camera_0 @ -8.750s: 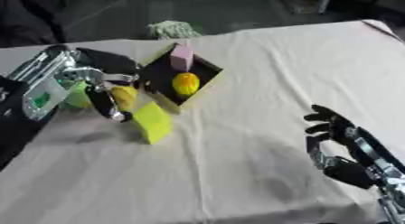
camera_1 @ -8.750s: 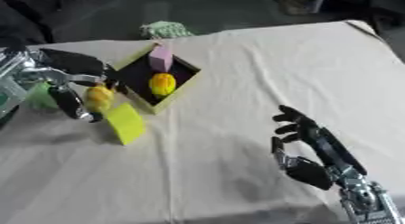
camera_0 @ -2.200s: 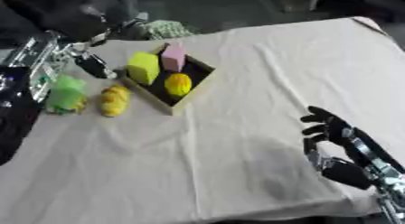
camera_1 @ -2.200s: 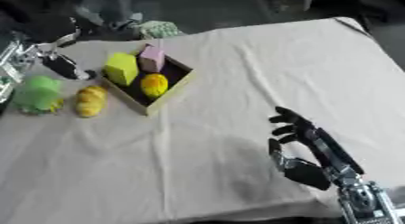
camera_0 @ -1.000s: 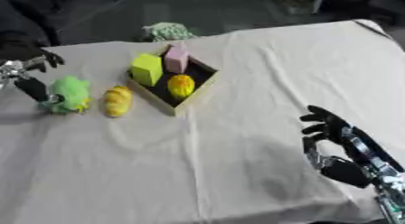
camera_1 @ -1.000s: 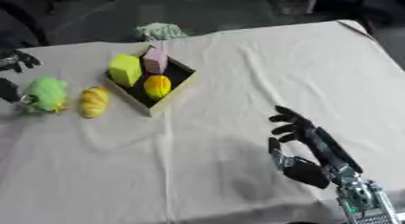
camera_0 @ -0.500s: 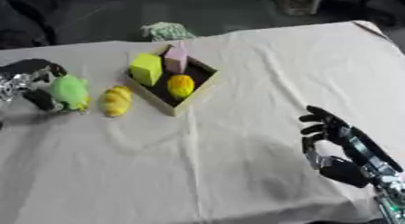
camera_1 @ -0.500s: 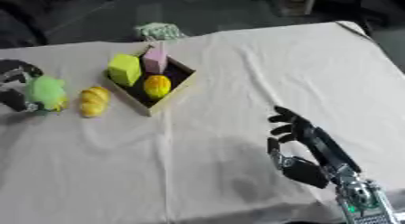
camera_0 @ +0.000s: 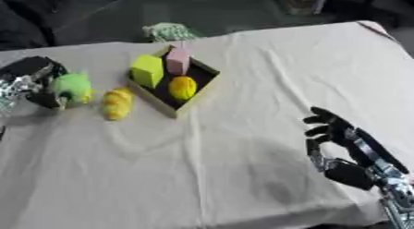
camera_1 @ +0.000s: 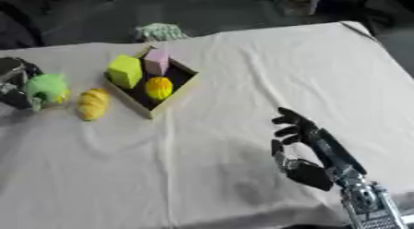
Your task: Pick up objects on the table and place them in the box.
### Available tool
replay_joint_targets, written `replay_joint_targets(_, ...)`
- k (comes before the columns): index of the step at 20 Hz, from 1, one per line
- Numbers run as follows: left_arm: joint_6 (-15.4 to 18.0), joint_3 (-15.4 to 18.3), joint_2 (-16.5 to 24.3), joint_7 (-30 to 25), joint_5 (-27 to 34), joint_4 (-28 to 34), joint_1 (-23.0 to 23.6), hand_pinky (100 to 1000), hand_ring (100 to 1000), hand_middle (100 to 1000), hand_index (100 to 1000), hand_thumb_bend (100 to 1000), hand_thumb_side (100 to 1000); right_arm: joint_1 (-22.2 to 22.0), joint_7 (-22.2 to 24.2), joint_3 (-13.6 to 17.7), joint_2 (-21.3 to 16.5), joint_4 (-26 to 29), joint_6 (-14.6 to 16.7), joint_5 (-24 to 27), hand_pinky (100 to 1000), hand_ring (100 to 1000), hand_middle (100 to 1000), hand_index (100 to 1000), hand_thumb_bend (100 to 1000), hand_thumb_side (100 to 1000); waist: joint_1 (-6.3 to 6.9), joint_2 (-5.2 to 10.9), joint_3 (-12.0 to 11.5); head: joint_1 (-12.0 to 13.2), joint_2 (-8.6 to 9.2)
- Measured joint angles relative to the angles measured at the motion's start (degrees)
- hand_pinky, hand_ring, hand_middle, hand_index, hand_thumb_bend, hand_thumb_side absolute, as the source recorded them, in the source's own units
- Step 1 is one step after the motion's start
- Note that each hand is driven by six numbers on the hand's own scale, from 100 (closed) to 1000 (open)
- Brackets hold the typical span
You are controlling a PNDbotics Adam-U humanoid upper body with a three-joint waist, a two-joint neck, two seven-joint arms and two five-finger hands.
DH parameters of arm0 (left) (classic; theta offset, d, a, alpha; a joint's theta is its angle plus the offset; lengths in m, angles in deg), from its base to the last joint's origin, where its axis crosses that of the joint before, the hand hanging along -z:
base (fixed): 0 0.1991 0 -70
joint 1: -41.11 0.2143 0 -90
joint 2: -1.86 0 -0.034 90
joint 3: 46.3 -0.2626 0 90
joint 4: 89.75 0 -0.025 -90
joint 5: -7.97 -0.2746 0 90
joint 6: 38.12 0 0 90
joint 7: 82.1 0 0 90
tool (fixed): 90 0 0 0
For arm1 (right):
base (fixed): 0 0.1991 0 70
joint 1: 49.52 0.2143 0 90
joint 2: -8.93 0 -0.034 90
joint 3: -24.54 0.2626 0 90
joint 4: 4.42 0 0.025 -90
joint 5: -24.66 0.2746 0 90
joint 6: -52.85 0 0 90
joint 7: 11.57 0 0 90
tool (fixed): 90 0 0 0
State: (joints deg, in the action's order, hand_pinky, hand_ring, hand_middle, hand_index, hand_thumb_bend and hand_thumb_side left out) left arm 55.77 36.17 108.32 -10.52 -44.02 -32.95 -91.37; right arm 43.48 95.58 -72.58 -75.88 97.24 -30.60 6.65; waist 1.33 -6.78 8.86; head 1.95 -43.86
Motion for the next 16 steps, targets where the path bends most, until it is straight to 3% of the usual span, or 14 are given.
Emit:
replay_joint_targets(6, -0.03, -1.95, -0.33, 0.21, 1.98, 5.93, -4.38, 646, 512, 506, 691, 255, 149, -0.01, -0.03, 0.0, 0.0, -0.13, -0.01, 0.0, 706, 767, 831, 1000, 100, 289, 0.0, 0.04, 0.07, -0.02, 0.0)
replay_joint_targets(16, 2.16, -6.6, -10.29, 1.06, -0.89, 3.66, -10.12, 666, 546, 542, 724, 274, 158, -0.02, 0.23, -0.39, 0.0, -0.29, 0.12, 0.07, 705, 767, 830, 1000, 100, 296, -0.07, 0.2, 1.39, 0.52, 0.0)
